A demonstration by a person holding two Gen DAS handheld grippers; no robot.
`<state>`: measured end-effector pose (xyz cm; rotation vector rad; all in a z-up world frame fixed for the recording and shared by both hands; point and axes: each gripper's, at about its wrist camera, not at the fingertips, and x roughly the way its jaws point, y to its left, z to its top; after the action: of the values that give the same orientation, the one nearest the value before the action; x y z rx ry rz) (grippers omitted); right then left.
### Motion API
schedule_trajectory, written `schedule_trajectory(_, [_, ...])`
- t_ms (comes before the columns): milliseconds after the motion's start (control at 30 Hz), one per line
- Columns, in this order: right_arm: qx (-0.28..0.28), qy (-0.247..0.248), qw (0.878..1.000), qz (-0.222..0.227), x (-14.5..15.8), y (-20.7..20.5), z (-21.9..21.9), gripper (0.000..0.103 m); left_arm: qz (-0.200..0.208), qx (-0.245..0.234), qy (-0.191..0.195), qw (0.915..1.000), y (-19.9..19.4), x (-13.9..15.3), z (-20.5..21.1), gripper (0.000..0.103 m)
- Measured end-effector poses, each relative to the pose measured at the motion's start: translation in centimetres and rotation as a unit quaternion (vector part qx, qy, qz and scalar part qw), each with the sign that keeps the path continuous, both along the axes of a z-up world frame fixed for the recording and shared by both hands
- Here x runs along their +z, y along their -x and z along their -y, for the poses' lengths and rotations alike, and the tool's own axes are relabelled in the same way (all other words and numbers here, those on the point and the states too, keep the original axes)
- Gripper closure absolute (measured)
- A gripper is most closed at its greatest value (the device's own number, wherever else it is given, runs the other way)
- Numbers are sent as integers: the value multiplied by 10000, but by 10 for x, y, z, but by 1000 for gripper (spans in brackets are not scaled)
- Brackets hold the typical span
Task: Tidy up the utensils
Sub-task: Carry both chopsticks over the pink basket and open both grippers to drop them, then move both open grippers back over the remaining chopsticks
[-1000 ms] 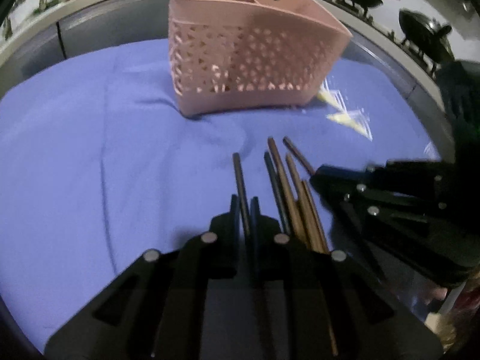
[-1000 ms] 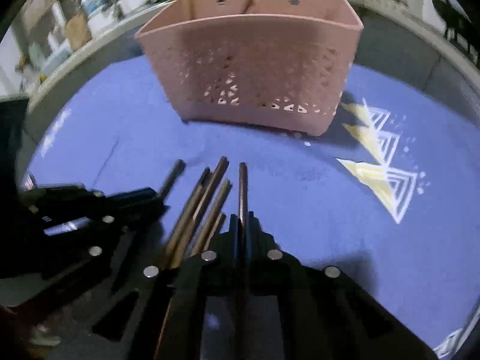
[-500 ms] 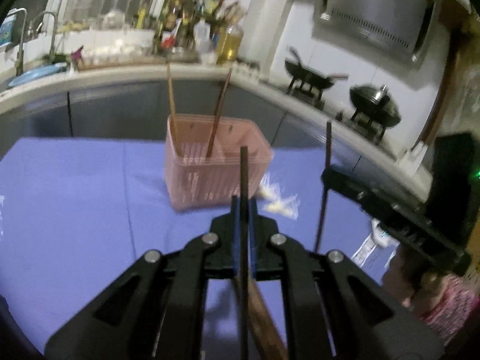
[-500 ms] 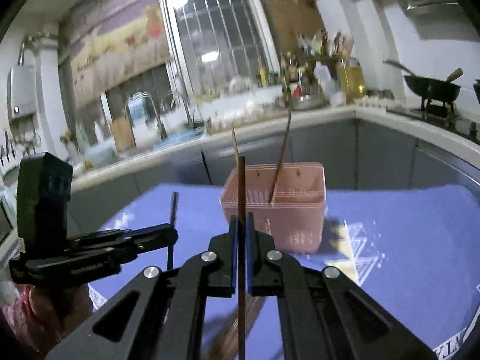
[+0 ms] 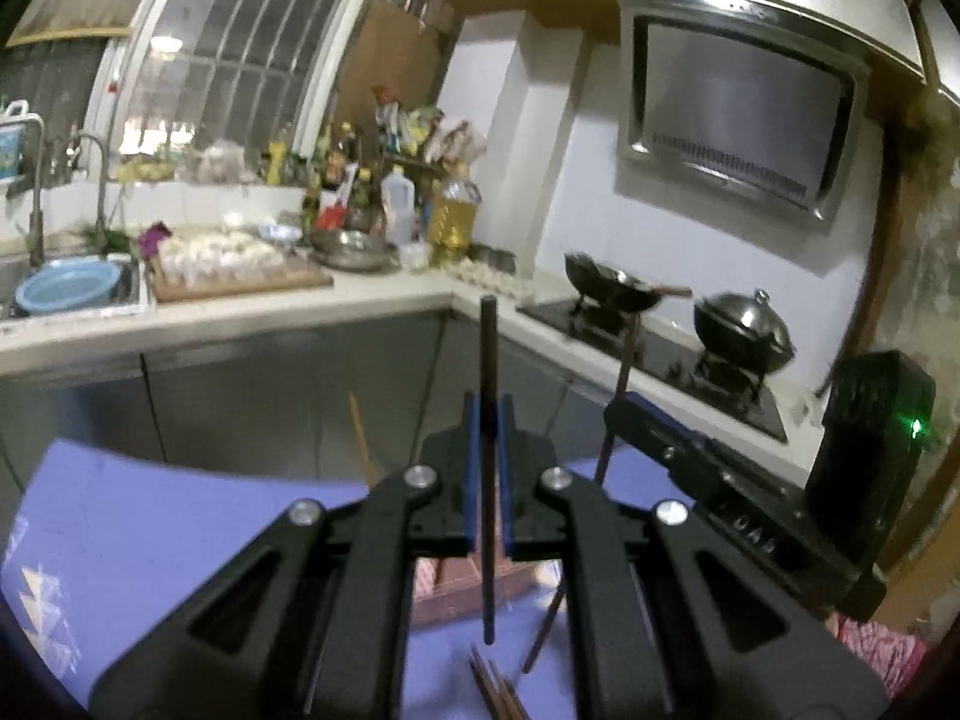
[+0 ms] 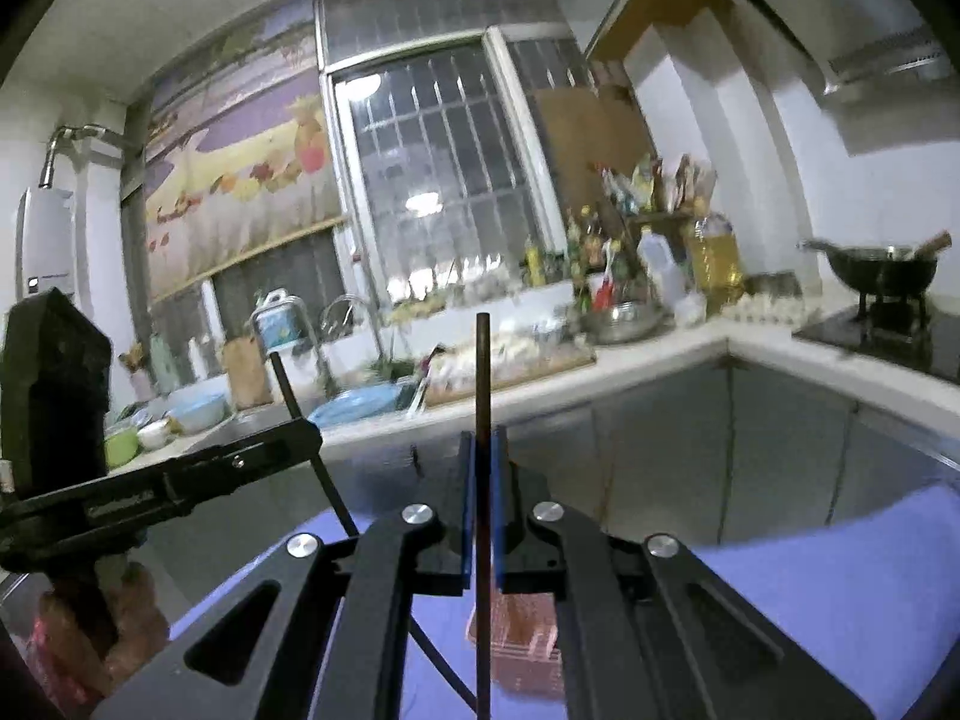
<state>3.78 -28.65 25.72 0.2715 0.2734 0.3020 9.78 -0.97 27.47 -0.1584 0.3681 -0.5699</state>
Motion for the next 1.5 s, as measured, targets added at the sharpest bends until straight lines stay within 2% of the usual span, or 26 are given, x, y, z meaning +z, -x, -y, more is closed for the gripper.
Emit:
schedule_trajectory(133, [-361, 27, 9990, 265, 5, -33, -5, 98, 351, 365, -106, 9987, -23, 13, 5, 99])
schedule_trajectory(267, [-739, 280, 9959, 441, -12, -60, -8, 98, 496, 687, -363, 9957, -44, -2, 15, 98])
schedule_trajectory(367, [-865, 452, 9949, 272, -37, -77, -10, 98, 276, 771, -435, 9957, -58, -30, 23, 98])
schedule_trajectory(567, [-601, 673, 9956, -269, -80, -89, -16, 98, -159, 679, -634, 9955, -62, -83, 38, 98])
schedule_trajectory(667, [-465, 727, 9951, -485, -96, -85, -22, 98, -313, 615, -651, 9955, -63, -99, 42, 98])
schedule_trajectory(733, [-447, 744, 9946, -568, -105, -82, -23, 98, -185, 685, -697, 9950, -58, -102, 43, 98])
schedule_trajectory(833, [-559, 725, 9946, -497, -107, -76, -21, 98, -233, 724, -783, 9940, -59, -104, 47, 98])
schedule_trajectory(867, [-562, 687, 9947, -522, -107, -77, -20, 98, -327, 733, -851, 9931, -61, -106, 49, 95])
schedule_trajectory(967, [-479, 564, 9933, -892, -110, -84, -16, 96, -691, 879, -894, 9897, -71, -111, 48, 75])
schedule_trajectory(1000, [-445, 466, 9929, -1004, -110, -85, -13, 96, -714, 894, -858, 9897, -70, -111, 46, 74])
schedule_trajectory(1167, [-410, 356, 9945, -896, -96, -62, -7, 86, -462, 1003, -880, 9900, -44, -103, 42, 65])
schedule_trajectory(1400, [-366, 166, 9969, -677, -82, -1, -3, 79, -143, 1057, -528, 9929, 14, -86, 26, 65])
schedule_trajectory(1500, [-293, 48, 9960, -837, -92, 32, 2, 69, -166, 974, -406, 9943, 42, -93, 18, 65])
